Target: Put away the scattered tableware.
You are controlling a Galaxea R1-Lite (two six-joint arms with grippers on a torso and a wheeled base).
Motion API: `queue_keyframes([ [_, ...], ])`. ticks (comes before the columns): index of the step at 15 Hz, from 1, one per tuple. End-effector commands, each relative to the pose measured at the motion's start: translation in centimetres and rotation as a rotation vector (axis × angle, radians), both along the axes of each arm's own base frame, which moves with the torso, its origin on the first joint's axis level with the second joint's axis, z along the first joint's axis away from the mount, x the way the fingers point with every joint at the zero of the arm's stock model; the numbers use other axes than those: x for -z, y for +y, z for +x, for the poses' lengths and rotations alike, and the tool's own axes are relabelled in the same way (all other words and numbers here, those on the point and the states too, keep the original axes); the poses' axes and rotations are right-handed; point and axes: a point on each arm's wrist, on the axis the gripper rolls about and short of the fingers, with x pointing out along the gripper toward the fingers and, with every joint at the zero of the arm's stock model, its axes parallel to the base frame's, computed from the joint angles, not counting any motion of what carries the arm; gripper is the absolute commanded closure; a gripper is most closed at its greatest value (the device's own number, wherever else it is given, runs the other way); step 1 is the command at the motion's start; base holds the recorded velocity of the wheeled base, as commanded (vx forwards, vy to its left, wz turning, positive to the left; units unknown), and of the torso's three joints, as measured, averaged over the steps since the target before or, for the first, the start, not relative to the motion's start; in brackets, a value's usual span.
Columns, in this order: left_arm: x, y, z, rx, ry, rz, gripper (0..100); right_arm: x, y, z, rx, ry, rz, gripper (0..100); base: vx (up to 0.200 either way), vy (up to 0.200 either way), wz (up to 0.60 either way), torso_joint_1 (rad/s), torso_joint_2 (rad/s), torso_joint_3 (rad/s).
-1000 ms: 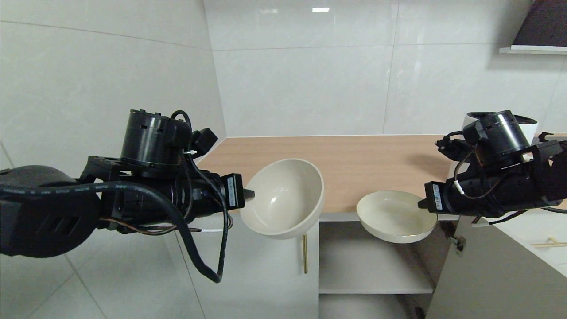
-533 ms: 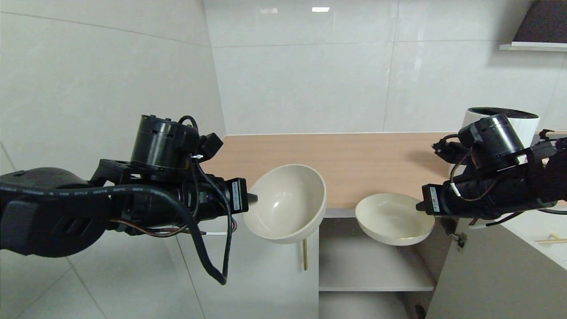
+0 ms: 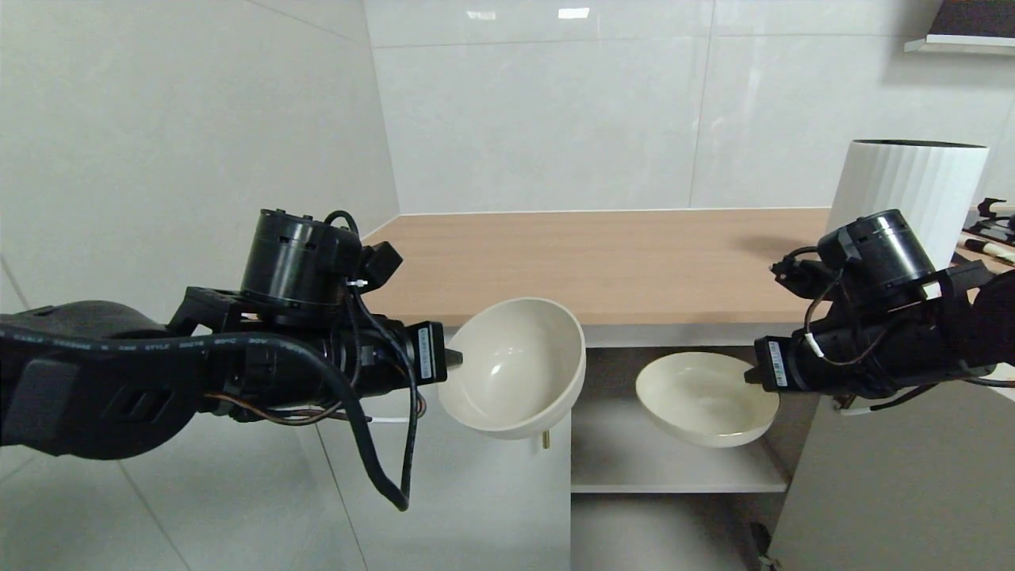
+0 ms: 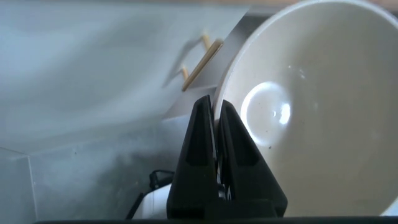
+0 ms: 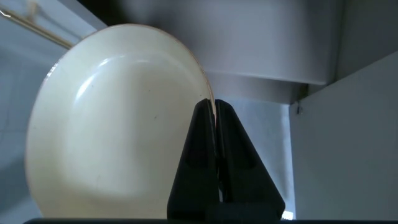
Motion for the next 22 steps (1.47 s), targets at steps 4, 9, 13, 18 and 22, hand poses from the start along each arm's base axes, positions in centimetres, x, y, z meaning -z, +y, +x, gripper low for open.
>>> queue_keyframes([
  [4,0.1,0.0,0.1,0.0,0.004,0.002,100,0.4,0.1,0.1,-0.004,0.009,-0.004,100,0.0,0.0,0.0,-0.141,0.46,0.312],
  [9,0.1,0.0,0.1,0.0,0.005,0.002,100,0.6,0.2,0.2,-0.006,0.018,-0.007,100,0.0,0.0,0.0,-0.013,0.11,0.062],
  [13,0.5,-0.3,0.1,0.005,0.014,0.008,100,3.5,2.3,0.8,-0.062,0.106,-0.04,100,0.0,0.0,0.0,-0.035,0.03,0.041],
  [18,0.6,-0.4,0.0,0.013,0.022,0.011,100,11.4,5.2,3.9,-0.089,0.214,-0.095,100,0.0,0.0,0.0,-0.036,0.06,0.036],
  [22,0.6,-0.5,0.0,0.014,0.022,0.011,100,15.4,3.9,7.7,0.028,0.219,-0.078,100,0.0,0.0,0.0,0.0,0.0,0.0],
])
